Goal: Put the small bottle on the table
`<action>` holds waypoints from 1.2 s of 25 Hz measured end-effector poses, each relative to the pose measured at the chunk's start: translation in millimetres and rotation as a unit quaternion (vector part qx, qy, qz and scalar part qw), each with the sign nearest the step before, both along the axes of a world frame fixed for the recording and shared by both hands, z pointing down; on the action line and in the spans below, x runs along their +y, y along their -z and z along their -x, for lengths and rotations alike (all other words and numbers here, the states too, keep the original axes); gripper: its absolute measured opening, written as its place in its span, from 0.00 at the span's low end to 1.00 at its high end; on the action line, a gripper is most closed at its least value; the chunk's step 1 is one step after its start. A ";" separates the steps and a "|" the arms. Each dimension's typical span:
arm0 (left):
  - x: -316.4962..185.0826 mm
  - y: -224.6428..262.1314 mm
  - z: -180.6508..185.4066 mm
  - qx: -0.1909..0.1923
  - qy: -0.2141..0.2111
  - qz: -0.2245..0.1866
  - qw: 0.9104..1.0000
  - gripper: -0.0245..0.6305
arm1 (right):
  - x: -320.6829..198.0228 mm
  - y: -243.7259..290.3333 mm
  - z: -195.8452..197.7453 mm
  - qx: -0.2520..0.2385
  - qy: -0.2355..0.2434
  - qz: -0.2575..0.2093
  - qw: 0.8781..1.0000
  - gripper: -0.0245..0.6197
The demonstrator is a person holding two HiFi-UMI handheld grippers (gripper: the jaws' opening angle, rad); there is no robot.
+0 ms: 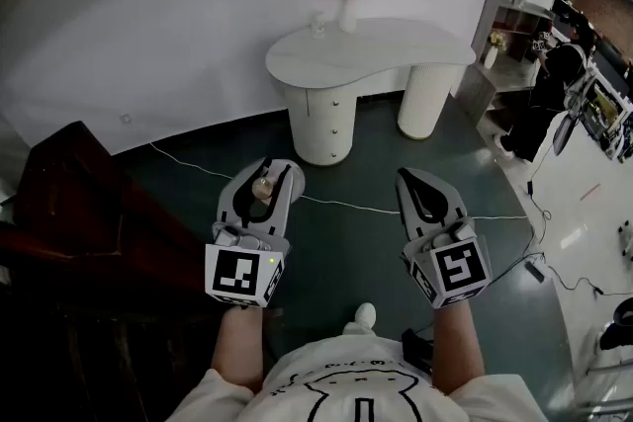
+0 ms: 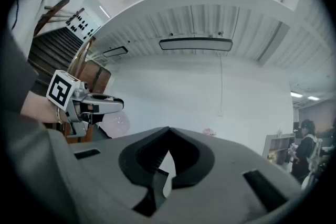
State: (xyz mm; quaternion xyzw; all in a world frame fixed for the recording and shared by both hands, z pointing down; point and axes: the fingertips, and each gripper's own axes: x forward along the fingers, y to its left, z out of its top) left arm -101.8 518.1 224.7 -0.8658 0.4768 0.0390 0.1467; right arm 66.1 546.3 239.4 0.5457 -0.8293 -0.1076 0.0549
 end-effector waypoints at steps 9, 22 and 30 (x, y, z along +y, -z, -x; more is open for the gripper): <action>40.6 2.3 23.4 -0.002 -0.018 -0.010 1.000 0.20 | 43.2 -2.8 31.2 -0.020 -0.013 -0.006 1.000 0.02; 13.4 4.6 46.3 0.009 0.019 -0.014 1.000 0.20 | 11.8 1.6 35.5 -0.037 0.001 -0.022 0.999 0.02; -71.7 -2.2 21.9 0.014 0.045 -0.022 0.999 0.20 | -85.8 -12.5 4.8 -0.042 0.021 -0.019 0.999 0.02</action>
